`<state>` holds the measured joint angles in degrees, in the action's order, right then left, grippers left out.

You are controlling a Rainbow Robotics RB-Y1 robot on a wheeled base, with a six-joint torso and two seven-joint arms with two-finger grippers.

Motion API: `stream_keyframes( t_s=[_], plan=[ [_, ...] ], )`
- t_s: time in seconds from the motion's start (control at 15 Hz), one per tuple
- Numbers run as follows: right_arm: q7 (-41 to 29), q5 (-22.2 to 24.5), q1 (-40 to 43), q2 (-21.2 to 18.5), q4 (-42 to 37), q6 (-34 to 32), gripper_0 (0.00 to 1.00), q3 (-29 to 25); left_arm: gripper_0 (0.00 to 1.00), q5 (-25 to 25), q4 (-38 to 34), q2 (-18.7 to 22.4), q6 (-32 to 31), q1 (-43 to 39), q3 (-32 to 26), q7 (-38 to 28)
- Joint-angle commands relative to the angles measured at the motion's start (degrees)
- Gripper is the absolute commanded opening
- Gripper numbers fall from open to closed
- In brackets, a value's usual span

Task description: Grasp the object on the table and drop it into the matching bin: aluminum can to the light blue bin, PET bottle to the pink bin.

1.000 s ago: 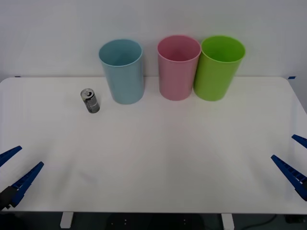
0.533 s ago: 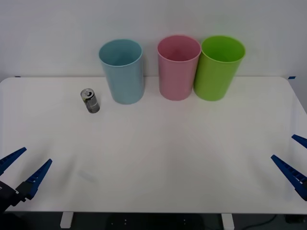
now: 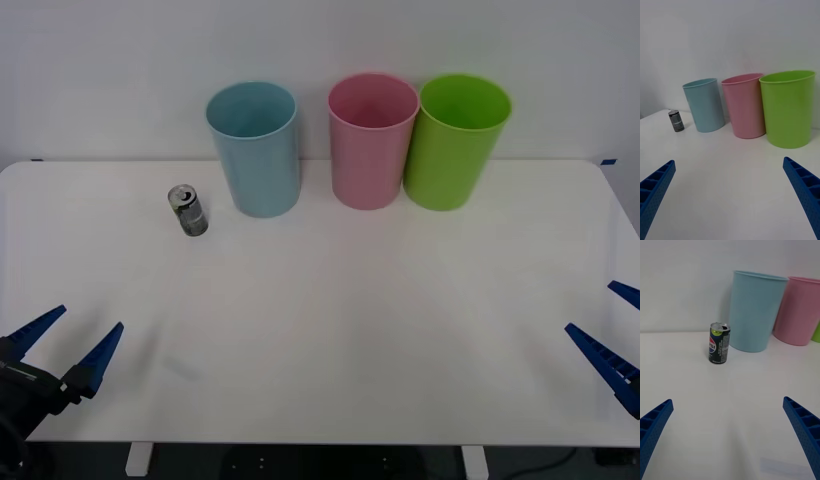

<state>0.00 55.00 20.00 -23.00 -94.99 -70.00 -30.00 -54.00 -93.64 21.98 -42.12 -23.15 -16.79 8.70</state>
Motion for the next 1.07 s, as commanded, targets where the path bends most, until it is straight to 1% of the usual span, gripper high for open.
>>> stream_keyframes(
  t_s=[0.07,0.33,0.53,0.73,0.87,1.07],
  plan=[
    [0.0,0.0,0.0,0.0,-0.01,0.0,1.0,0.0,1.0,-0.58,2.85,-0.18,0.37,2.85,0.97,-0.26],
    [0.0,0.0,0.0,0.0,-0.01,0.0,1.0,0.0,1.0,-0.75,10.05,-0.27,0.37,9.53,2.64,0.18],
    [0.0,0.0,0.0,0.0,-0.01,0.0,1.0,0.0,1.0,-1.37,14.54,-1.67,0.37,14.19,3.08,0.35],
    [0.0,0.0,0.0,0.0,-0.01,0.0,1.0,0.0,1.0,-2.69,16.29,-3.78,0.37,17.09,2.82,0.62],
    [0.0,0.0,0.0,0.0,-0.01,0.0,1.0,0.0,1.0,-5.24,16.29,-4.75,2.92,18.41,2.82,0.97],
    [0.0,0.0,0.0,0.0,-0.01,0.0,1.0,0.0,1.0,-7.26,16.38,-6.24,5.82,20.25,2.82,1.06]
  ],
)
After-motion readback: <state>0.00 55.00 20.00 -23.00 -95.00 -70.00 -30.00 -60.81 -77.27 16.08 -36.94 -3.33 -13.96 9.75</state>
